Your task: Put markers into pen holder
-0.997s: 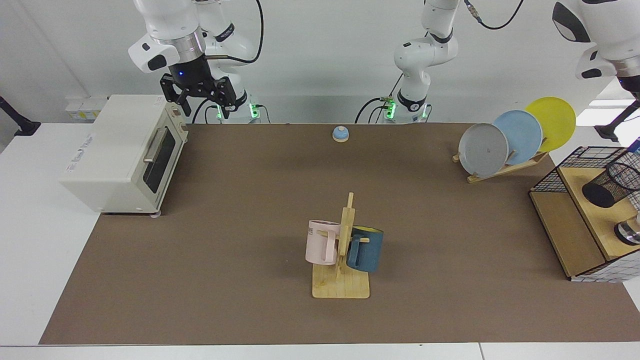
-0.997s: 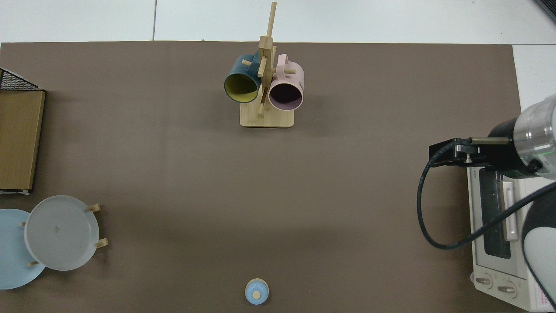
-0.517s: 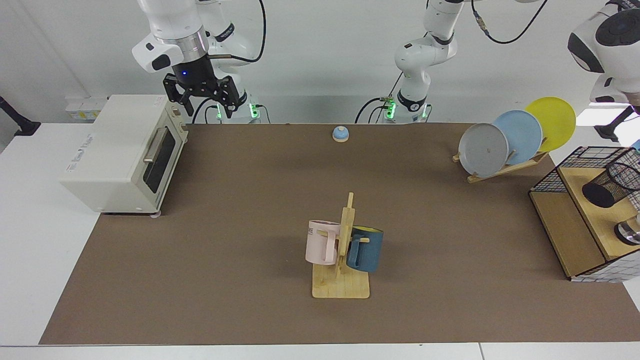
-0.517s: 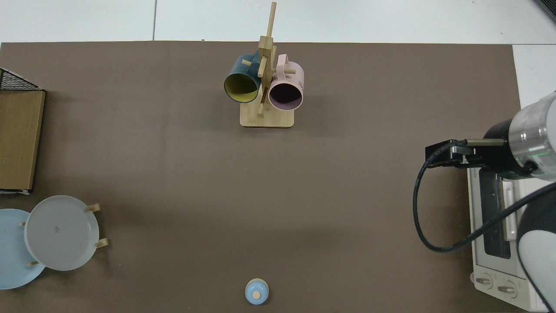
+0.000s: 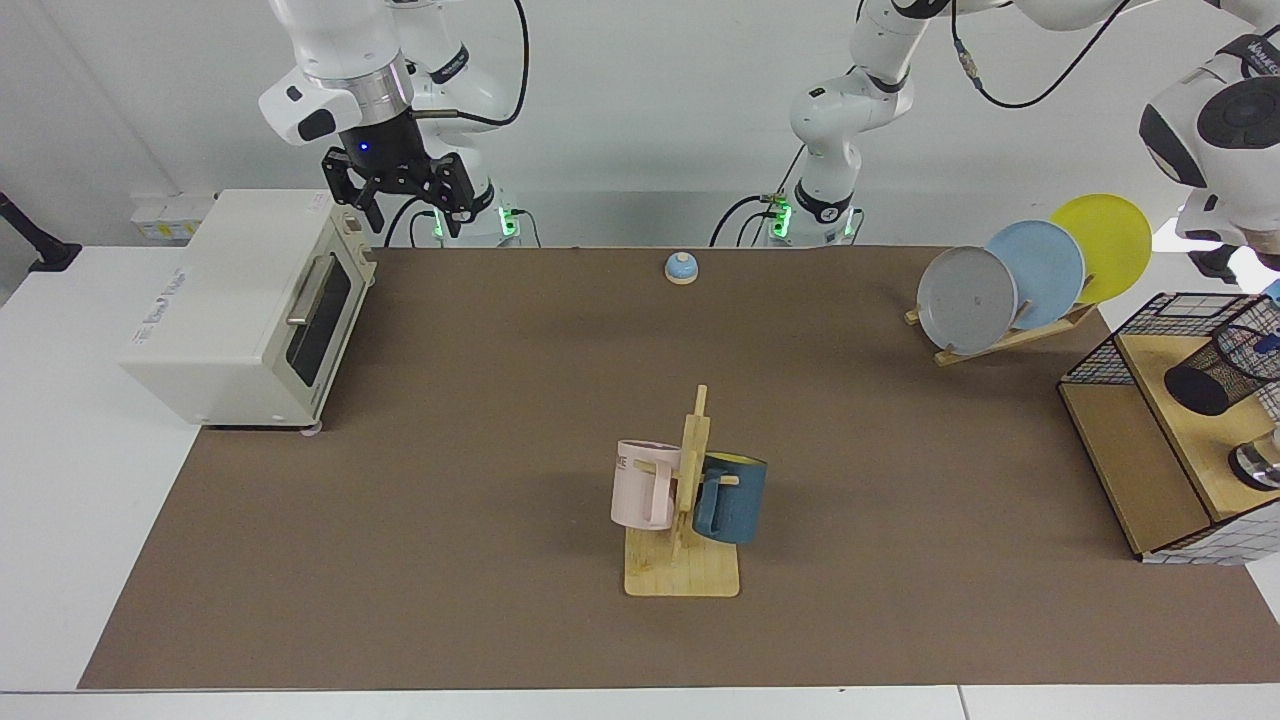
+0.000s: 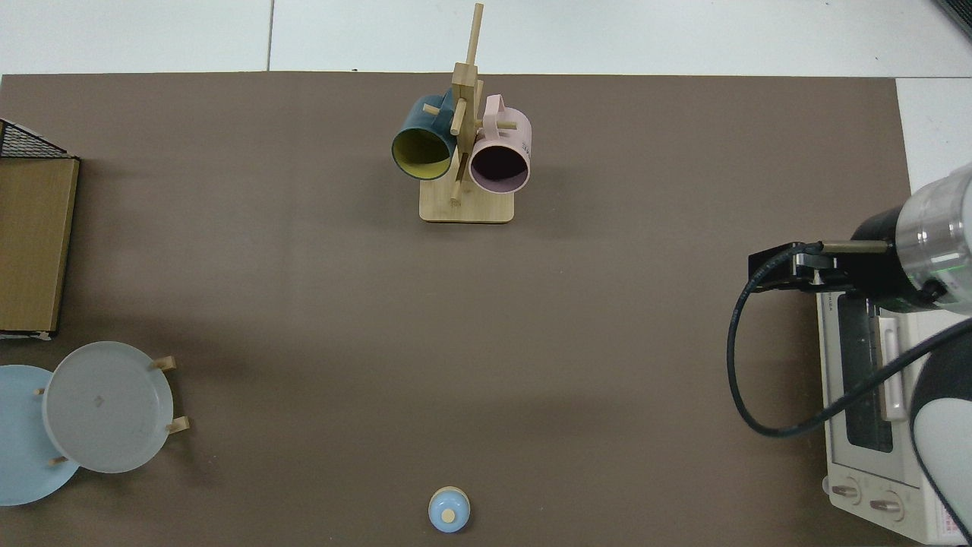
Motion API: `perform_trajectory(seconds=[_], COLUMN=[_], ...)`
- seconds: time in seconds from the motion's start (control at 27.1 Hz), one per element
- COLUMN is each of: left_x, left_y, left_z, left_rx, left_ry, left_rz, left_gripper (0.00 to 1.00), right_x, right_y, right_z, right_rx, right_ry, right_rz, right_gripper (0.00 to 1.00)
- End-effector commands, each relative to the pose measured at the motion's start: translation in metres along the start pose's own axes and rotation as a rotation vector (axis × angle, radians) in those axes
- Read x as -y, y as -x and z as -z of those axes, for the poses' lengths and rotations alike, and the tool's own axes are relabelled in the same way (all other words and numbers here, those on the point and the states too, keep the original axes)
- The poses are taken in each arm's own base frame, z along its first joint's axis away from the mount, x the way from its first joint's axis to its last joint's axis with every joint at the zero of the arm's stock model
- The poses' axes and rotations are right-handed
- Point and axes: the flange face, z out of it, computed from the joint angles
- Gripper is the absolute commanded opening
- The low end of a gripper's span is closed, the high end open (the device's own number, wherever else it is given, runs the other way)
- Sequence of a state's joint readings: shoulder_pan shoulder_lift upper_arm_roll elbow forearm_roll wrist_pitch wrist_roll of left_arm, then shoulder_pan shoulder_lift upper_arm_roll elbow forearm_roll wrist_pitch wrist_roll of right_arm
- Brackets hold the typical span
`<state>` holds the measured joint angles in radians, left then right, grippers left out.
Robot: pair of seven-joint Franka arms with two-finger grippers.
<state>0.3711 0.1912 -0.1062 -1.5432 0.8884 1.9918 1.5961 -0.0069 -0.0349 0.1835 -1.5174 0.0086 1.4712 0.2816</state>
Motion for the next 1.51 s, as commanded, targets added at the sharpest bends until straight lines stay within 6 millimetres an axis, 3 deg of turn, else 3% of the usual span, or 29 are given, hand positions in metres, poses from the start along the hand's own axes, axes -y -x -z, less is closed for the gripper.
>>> perform_trajectory(seconds=[0.0, 0.22, 1.48], left_x=[0.003, 0.004, -0.004], left_y=[-0.014, -0.026, -0.067], left_z=[-0.014, -0.03, -0.057], left_rx=[-0.028, -0.044, -0.145], left_ry=[0.016, 0.029, 0.066], left_rz=[-0.026, -0.038, -0.02], left_gripper=[0.0, 0.0, 0.0], right_x=[-0.004, -0.004, -0.004], right_y=[0.0, 0.0, 0.0], right_z=[0.003, 0.004, 0.003], right_rx=[-0.015, -0.016, -0.015], right_ry=[-0.011, -0.011, -0.011], right_rz=[0.017, 0.018, 0.018], right_gripper=[0.99, 0.99, 0.99])
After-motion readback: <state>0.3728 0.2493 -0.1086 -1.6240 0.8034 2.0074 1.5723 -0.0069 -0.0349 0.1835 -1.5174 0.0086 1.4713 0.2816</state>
